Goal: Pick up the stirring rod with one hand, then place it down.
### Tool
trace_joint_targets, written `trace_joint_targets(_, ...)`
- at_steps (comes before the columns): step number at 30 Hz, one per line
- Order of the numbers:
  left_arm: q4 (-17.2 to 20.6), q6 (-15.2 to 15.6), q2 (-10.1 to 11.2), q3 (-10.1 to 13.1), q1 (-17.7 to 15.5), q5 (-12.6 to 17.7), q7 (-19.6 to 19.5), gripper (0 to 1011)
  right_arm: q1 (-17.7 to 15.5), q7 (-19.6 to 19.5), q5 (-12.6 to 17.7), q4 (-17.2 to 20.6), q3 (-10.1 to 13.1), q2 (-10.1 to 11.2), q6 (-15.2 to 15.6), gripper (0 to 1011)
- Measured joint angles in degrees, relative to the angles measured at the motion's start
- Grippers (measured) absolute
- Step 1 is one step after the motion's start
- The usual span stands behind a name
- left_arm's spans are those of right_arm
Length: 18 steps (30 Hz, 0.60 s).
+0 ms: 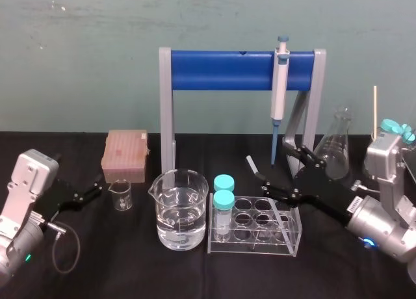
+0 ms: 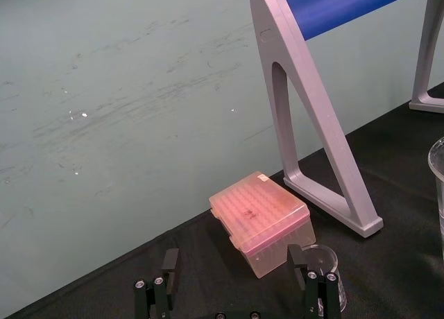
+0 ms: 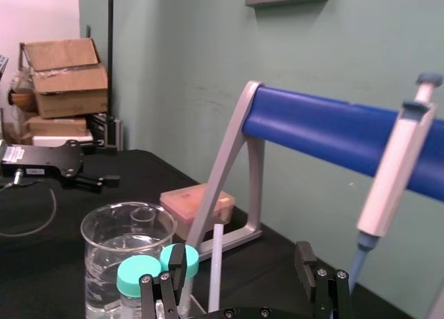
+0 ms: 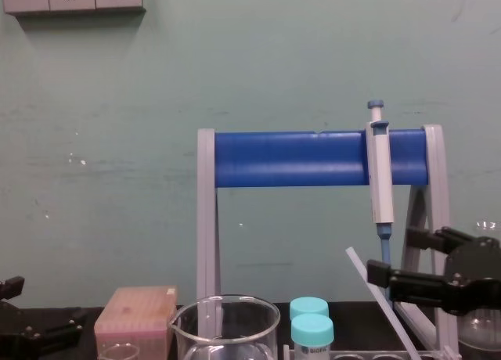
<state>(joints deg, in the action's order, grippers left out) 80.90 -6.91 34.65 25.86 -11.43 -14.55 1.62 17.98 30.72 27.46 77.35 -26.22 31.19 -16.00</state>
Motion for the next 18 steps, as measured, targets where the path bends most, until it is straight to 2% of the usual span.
trace_joint_targets(3,0.0,0.0,0.0,0.0,0.0,0.0,0.0,1000,1.4,1.9,1.1,-2.0,-0.2,-1.5,1.8,1000)
trace_joint_targets(8,0.0,0.0,0.0,0.0,0.0,0.0,0.0,1000,2.5,3.4,1.9,-4.0,-0.2,-2.9,4.0,1000)
trace_joint_targets(18,0.0,0.0,0.0,0.0,0.0,0.0,0.0,1000,3.8,5.9,2.7,-7.1,0.0,-4.5,8.3,1000)
